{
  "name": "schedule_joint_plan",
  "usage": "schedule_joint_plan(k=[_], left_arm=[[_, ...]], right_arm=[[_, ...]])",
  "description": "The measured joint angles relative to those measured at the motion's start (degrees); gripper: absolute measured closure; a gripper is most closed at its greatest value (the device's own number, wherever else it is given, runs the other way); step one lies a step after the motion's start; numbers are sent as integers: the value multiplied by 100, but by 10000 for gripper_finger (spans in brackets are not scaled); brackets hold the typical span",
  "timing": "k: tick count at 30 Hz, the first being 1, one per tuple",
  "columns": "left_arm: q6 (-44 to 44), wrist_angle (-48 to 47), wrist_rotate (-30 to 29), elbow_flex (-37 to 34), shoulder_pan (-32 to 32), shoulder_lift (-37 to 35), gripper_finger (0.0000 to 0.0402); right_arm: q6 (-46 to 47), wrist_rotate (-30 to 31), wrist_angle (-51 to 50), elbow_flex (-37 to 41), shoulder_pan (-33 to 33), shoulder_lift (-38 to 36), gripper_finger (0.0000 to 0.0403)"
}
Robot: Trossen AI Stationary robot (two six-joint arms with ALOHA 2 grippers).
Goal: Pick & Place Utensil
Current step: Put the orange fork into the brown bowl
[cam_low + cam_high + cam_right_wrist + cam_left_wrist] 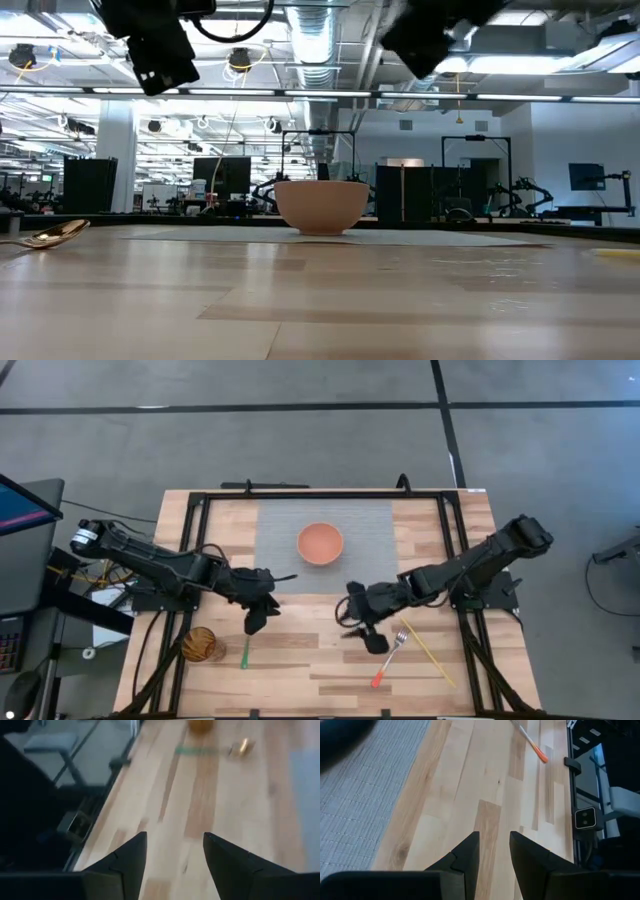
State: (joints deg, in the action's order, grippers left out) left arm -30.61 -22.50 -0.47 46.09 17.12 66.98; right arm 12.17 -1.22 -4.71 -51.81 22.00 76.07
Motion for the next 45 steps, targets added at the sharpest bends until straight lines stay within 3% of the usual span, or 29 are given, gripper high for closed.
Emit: schedule_joint_plan(k=[10, 16, 20, 23, 26, 37, 41, 45], left_arm=[[15, 0, -7, 0, 15, 0, 293], [22, 0, -75, 0, 14, 0, 293], [33, 2, -237, 0, 15, -2, 293], [33, 2, -253, 0, 13, -2, 293], [33, 7, -253, 0, 15, -2, 293], [32, 9, -253, 0, 15, -2, 293], [32, 7, -252, 0, 15, -2, 293], [30, 7, -252, 0, 15, -2, 293]], right_arm=[[686, -39, -1418, -13, 865, 20, 237], [546, 21, -1612, -7, 1297, 657, 240], [614, -268, -1892, -71, 1552, 1112, 237], [475, -319, -2351, -273, 1626, 1369, 240], [-72, 86, -2649, -408, 1639, 1497, 246], [-724, 360, -2781, -483, 1612, 1869, 262], [-942, 471, -2743, -481, 1622, 2179, 284], [-551, 430, -2746, -489, 1613, 2332, 331]])
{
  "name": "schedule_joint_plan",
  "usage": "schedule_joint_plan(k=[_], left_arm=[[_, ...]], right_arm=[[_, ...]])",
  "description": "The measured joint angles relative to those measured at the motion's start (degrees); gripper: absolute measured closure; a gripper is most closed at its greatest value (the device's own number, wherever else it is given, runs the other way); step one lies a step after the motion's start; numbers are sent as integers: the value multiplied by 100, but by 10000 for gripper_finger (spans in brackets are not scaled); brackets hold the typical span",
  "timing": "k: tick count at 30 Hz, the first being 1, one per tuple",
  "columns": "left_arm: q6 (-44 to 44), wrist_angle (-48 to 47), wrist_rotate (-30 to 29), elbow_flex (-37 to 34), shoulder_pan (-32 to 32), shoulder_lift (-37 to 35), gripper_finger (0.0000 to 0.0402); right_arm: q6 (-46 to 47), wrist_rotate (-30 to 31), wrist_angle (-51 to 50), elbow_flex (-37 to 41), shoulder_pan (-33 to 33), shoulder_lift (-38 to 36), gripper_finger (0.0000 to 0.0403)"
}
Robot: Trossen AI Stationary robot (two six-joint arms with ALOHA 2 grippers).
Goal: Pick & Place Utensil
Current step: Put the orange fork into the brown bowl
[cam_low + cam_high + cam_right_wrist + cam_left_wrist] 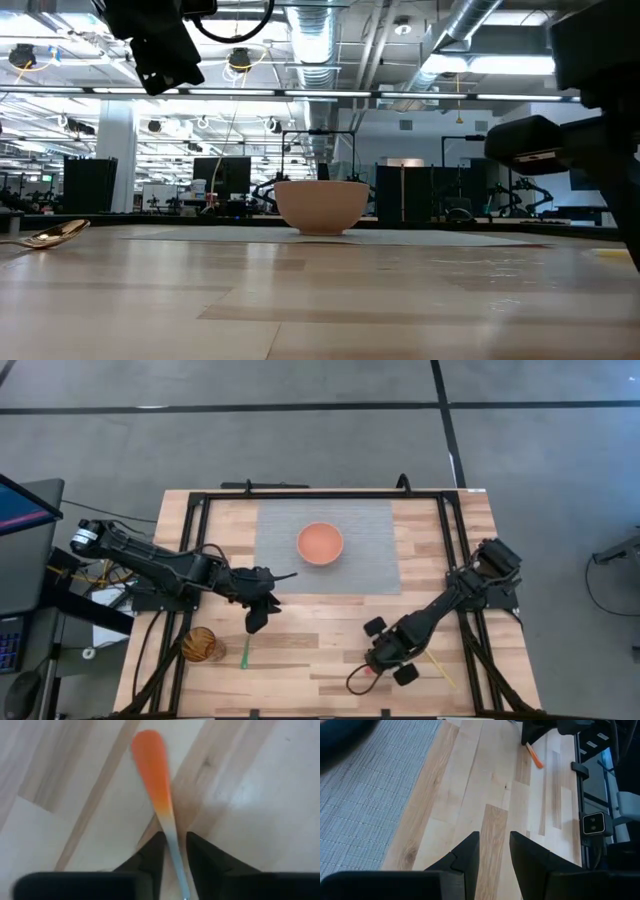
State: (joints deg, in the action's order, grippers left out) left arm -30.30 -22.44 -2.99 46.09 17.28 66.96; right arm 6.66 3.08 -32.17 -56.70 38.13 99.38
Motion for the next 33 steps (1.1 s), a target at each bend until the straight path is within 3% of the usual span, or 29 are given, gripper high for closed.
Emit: schedule_joint_plan(k=[5, 10, 20, 23, 29, 33], left_arm=[[0, 0, -2, 0, 0, 0, 293], [0, 18, -1, 0, -1, 0, 293], [2, 39, -1, 0, -1, -2, 293], [2, 44, -2, 0, -2, -2, 293], [2, 61, -89, 0, -2, -2, 293], [2, 63, -91, 0, -2, -2, 293]], right_arm=[[47, 9, -169, -157, 4, -30, 393], [-46, 264, -216, -467, -140, -194, 377], [-90, 946, -114, -1192, -963, -765, 397], [-520, 1248, -89, -1591, -1241, -923, 401], [-2016, 2422, 663, -2269, -1948, -1147, 402], [-2642, 2576, 1320, -2381, -2666, -1235, 402]])
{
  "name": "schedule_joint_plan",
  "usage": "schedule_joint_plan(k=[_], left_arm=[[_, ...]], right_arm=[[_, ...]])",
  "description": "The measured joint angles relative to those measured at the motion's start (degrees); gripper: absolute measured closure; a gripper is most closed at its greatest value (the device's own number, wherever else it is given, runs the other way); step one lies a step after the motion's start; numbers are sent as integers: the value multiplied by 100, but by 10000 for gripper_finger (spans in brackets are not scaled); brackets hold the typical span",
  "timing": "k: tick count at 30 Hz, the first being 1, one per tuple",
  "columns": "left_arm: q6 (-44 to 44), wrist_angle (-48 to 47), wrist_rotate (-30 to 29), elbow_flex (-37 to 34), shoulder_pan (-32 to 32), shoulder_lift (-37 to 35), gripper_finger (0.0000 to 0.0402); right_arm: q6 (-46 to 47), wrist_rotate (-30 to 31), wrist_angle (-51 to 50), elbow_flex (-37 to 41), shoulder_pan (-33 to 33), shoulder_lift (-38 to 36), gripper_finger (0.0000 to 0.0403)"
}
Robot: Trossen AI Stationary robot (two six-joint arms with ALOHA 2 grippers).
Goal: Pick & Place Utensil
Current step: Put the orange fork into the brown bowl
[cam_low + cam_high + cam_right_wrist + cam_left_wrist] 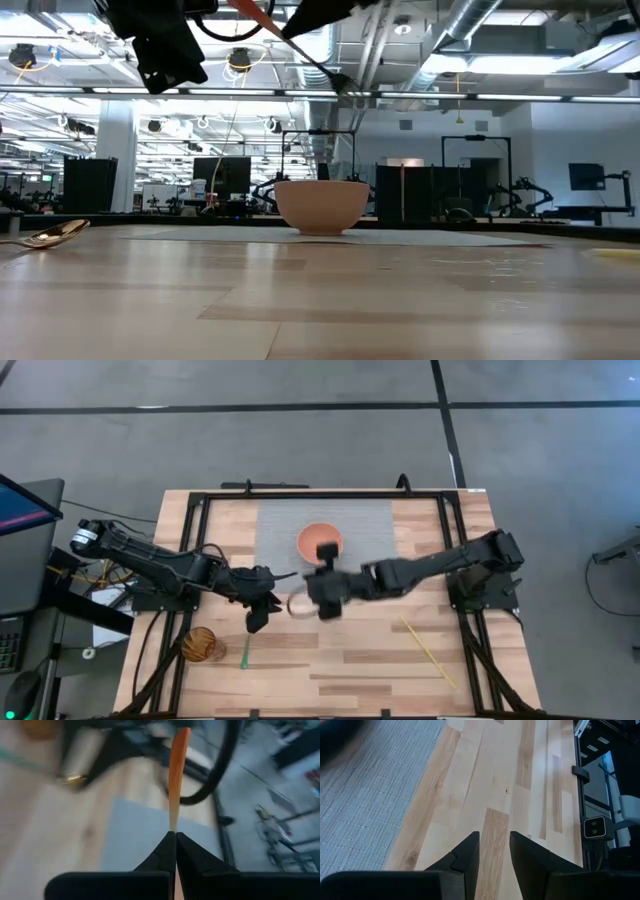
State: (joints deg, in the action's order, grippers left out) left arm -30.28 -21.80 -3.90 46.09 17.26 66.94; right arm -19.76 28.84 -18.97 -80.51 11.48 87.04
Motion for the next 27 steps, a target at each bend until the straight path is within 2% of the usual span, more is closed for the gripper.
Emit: schedule_joint_plan(k=[6, 11, 17, 27], left_arm=[[-2, 0, 1, 0, 1, 0, 293], [-2, 1, 2, 0, -1, 0, 293], [0, 0, 4, 0, -1, 0, 293], [0, 0, -52, 0, 2, 0, 293]], right_arm=[[80, -32, 168, 4, -1070, 220, 403], [272, -17, 313, 17, -1590, 796, 403], [127, -25, 447, 28, -1614, 1261, 403], [-18, -4, 616, 28, -1330, 1048, 403]])
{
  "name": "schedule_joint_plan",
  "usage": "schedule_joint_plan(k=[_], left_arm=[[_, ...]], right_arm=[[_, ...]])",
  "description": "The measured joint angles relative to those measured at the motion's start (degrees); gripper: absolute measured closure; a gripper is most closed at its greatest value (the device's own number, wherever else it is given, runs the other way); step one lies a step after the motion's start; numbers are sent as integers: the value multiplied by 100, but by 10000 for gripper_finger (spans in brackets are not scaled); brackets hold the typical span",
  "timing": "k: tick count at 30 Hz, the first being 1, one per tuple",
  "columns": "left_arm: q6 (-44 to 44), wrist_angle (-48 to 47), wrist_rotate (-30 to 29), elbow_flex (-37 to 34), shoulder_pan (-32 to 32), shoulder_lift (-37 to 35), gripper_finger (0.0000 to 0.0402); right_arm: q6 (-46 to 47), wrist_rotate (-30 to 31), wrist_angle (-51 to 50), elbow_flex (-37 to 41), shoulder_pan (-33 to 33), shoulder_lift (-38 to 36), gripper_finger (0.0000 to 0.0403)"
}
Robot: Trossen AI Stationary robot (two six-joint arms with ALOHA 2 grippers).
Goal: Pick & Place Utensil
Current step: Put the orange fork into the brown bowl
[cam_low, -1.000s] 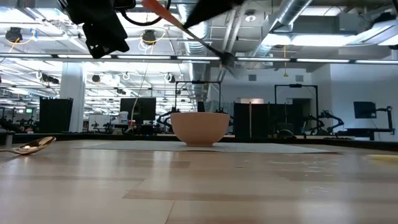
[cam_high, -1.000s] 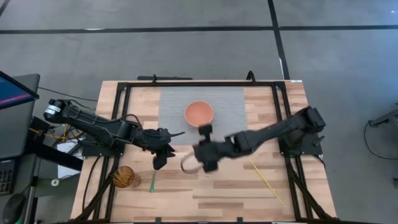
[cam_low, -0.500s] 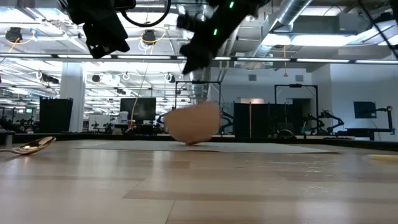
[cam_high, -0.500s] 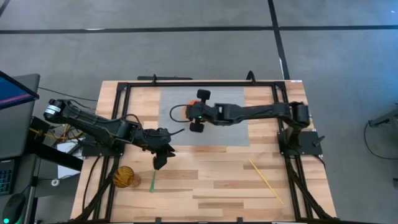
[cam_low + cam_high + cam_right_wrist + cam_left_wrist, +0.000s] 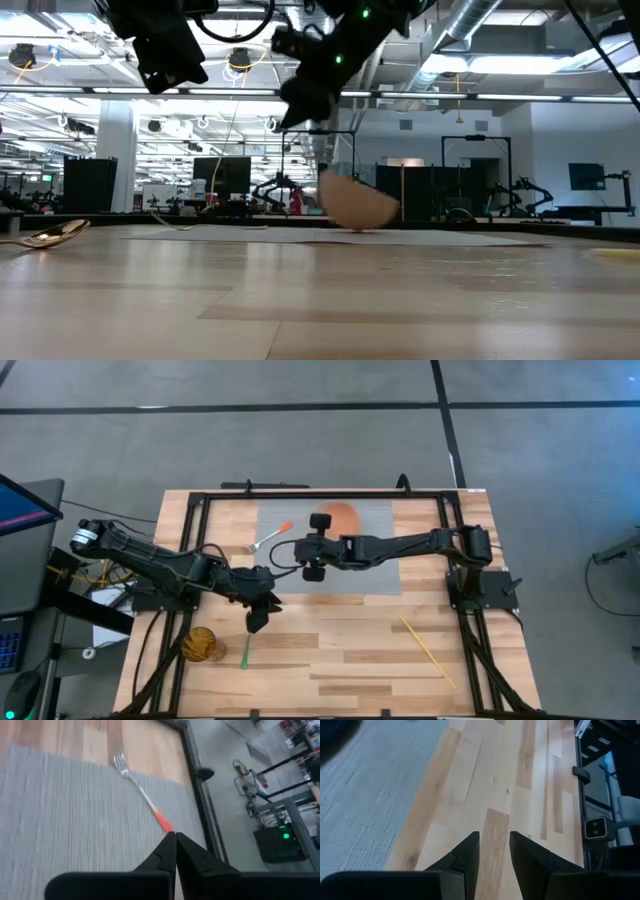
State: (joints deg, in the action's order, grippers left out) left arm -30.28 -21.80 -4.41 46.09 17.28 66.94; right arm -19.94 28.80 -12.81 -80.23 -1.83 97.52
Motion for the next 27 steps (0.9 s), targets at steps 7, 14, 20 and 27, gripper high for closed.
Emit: schedule_joint_plan(k=[7, 14, 20, 27], left_arm=[[712, -2, -460, 2, -306, 0, 293], [759, -4, -480, 2, -1298, 0, 293], [1194, -4, -478, 2, -2274, 0, 293], [1207, 17, -177, 4, -3469, 315, 293]], right_arm=[[-11, 421, -4, -4, 258, -394, 403], [-1, 485, -321, -4, 525, -845, 403], [50, 1698, -937, -4, 919, -1229, 403], [1263, 2058, -2181, -6, 1139, -1593, 403]])
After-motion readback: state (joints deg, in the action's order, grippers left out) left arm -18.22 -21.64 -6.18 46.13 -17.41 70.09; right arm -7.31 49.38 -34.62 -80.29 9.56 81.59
